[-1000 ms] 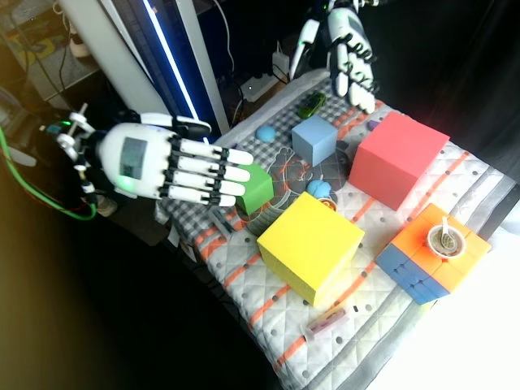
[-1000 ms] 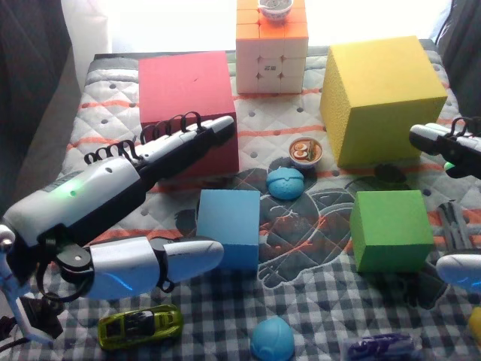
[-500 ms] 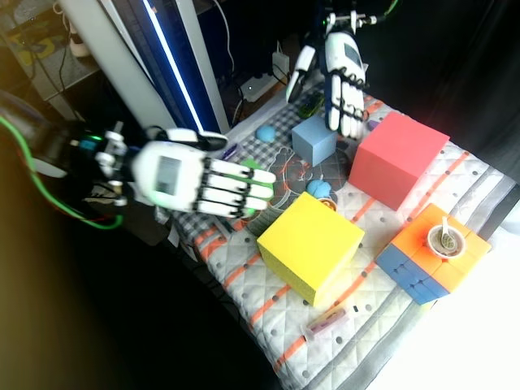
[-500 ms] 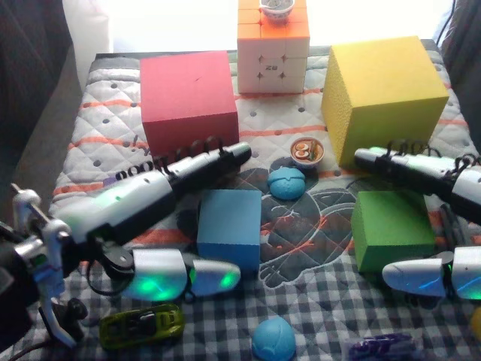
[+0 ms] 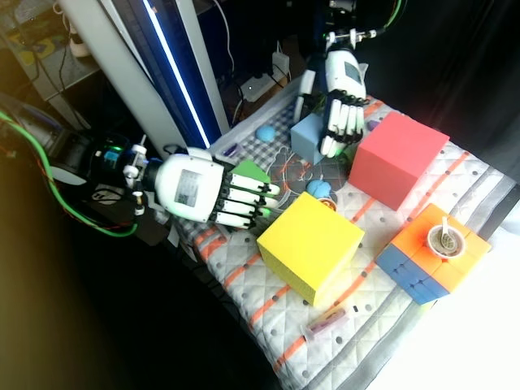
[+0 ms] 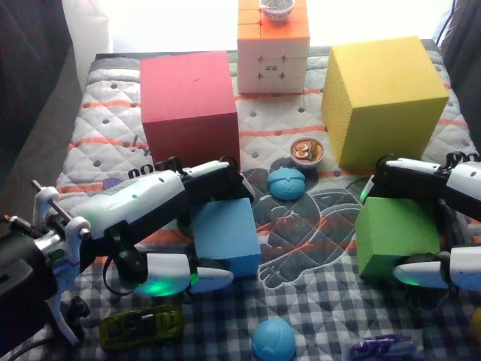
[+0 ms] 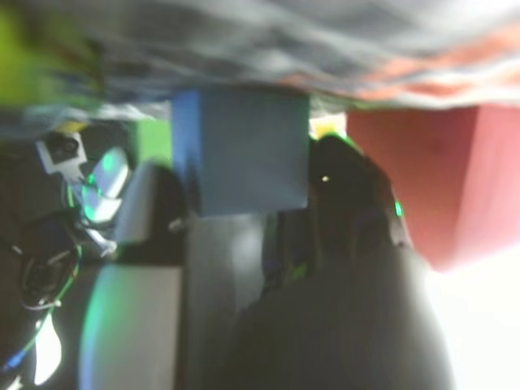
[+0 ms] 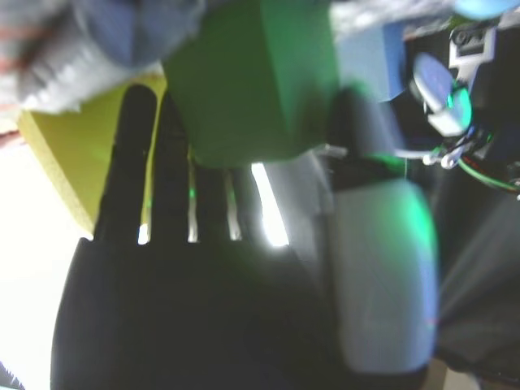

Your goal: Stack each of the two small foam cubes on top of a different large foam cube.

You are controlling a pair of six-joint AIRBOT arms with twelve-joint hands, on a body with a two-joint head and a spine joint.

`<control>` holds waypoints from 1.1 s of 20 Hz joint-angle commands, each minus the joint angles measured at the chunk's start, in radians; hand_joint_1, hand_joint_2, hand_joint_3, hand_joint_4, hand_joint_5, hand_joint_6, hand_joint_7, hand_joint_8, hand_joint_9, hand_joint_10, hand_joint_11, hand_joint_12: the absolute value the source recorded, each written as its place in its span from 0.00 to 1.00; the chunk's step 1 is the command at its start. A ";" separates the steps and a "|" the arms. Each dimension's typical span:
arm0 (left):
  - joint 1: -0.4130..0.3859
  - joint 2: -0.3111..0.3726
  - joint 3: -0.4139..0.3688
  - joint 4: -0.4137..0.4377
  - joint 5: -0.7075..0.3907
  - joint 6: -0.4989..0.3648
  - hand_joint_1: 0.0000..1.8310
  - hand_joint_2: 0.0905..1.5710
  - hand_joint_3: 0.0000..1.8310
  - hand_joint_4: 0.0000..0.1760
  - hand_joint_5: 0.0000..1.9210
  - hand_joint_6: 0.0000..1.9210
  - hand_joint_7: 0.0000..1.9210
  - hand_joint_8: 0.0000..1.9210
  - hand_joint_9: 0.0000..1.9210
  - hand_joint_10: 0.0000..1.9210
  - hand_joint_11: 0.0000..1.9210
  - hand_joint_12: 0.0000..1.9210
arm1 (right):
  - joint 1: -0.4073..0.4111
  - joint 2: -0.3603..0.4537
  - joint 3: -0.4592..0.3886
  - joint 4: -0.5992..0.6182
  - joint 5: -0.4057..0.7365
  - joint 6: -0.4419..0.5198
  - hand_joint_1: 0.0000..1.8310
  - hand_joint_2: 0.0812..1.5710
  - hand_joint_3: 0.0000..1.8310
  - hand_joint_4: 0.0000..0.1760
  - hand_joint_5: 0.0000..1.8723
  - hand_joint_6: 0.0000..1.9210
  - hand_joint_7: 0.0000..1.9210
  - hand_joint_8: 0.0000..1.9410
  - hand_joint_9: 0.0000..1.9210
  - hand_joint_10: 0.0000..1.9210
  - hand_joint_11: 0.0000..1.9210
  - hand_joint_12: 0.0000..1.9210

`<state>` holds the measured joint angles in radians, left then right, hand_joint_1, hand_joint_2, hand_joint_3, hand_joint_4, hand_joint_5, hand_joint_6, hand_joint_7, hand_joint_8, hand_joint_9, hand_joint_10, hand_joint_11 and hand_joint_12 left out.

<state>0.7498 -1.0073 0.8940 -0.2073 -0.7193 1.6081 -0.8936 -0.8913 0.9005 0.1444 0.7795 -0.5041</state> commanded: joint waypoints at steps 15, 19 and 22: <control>-0.124 0.180 -0.068 0.071 -0.327 -0.008 0.72 0.74 0.00 0.00 0.08 0.74 0.15 0.76 0.24 0.90 0.21 1.00 | 0.205 0.162 -0.030 -0.093 0.253 0.003 0.71 0.82 0.00 0.00 0.26 0.82 0.33 0.80 0.36 0.89 0.41 1.00; -0.184 0.176 -0.029 0.025 -0.312 -0.008 0.75 0.72 0.00 0.00 0.10 0.62 0.21 0.73 0.23 0.89 0.23 1.00 | 0.268 0.156 0.012 -0.057 0.242 0.003 0.71 0.82 0.00 0.00 0.25 0.87 0.33 0.79 0.36 0.87 0.41 1.00; -0.241 0.156 0.029 -0.019 -0.239 -0.008 0.87 0.73 0.00 0.00 0.08 0.65 0.14 0.71 0.36 0.78 0.34 0.98 | 0.310 0.130 0.059 -0.025 0.210 0.003 0.71 0.82 0.01 0.00 0.24 0.90 0.32 0.78 0.37 0.85 0.44 1.00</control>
<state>0.5087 -0.8558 0.9321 -0.2382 -0.8532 1.6035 -0.5850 -0.7727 0.9691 0.1112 0.8730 -0.5064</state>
